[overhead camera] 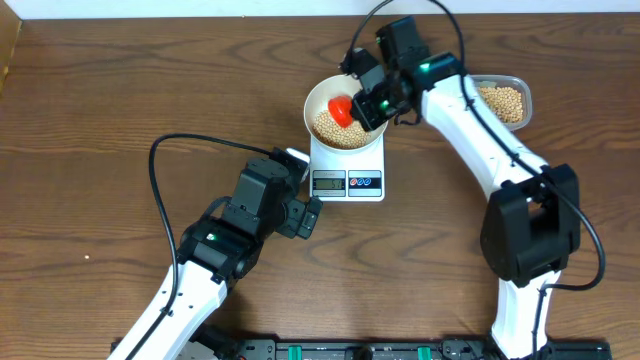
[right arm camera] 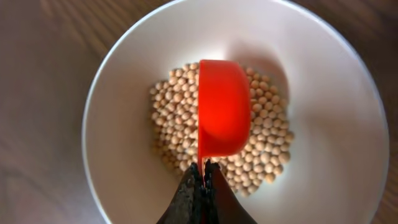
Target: Scoop item into bowl and weigh 50g on scale
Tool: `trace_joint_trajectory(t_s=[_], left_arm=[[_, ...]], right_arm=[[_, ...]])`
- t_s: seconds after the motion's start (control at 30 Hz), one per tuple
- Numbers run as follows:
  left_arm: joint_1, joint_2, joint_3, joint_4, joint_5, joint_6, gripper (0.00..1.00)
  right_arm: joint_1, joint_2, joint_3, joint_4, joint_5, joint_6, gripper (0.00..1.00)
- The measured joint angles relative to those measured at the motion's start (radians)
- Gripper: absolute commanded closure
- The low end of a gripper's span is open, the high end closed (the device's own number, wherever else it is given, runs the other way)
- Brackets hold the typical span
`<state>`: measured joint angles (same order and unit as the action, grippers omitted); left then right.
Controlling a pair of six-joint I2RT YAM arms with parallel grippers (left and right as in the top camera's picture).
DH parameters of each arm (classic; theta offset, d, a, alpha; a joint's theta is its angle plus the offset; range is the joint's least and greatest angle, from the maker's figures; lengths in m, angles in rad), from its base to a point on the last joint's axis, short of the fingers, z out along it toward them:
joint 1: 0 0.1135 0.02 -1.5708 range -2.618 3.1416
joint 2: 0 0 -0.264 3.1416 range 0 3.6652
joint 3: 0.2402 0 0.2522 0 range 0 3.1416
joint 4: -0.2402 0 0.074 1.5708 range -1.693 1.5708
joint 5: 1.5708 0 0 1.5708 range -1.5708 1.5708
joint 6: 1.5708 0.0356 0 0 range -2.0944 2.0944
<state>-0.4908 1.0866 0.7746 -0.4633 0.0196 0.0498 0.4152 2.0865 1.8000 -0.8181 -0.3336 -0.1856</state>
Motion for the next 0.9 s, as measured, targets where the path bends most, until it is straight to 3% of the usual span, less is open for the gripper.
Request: trace_joint_trajectory(t_s=[0.37, 0.9], left_arm=[[0.000, 0.000, 0.000, 0.000, 0.000, 0.000, 0.03], [0.000, 0.000, 0.000, 0.000, 0.000, 0.000, 0.03]], right_arm=[[0.058, -0.003, 0.000, 0.048, 0.192, -0.003, 0.99], [0.069, -0.002, 0.000, 0.047, 0.189, -0.003, 0.99]])
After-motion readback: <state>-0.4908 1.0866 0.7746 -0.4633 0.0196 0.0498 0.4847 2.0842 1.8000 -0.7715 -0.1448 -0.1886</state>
